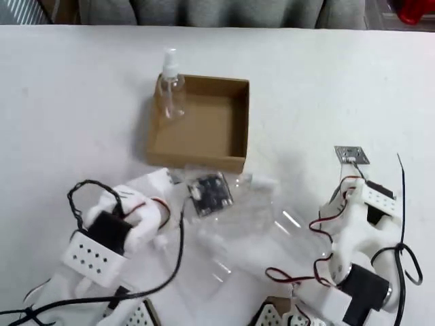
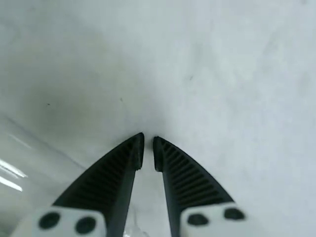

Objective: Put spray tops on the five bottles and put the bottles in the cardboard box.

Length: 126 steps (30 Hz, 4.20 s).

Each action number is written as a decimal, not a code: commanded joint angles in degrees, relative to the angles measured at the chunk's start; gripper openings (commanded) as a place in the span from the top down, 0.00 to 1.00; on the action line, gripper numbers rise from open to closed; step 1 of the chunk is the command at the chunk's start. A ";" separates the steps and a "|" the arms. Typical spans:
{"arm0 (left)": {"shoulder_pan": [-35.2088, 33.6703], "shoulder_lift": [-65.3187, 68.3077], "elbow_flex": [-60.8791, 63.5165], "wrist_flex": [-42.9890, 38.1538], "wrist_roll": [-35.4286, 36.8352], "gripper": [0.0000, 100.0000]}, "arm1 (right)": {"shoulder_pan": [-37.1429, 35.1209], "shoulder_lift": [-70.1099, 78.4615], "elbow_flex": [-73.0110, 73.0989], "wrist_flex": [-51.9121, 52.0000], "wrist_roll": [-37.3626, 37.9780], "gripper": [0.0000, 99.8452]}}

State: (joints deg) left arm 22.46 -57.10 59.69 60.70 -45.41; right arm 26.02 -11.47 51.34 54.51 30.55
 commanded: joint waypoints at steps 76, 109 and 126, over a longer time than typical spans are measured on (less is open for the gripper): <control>-0.84 62.55 -45.36 6.24 0.70 0.98 | 0.13 2.51 -3.78 0.75 -0.62 0.98; -2.68 49.71 -40.79 17.67 -2.73 0.69 | -1.01 2.51 -3.60 0.84 -0.53 0.98; -3.30 72.31 -55.38 17.41 0.44 0.69 | -1.01 2.51 -3.60 0.84 -0.18 0.98</control>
State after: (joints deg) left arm 18.77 14.37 7.65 77.67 -45.49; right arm 26.02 -9.27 49.85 54.68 30.64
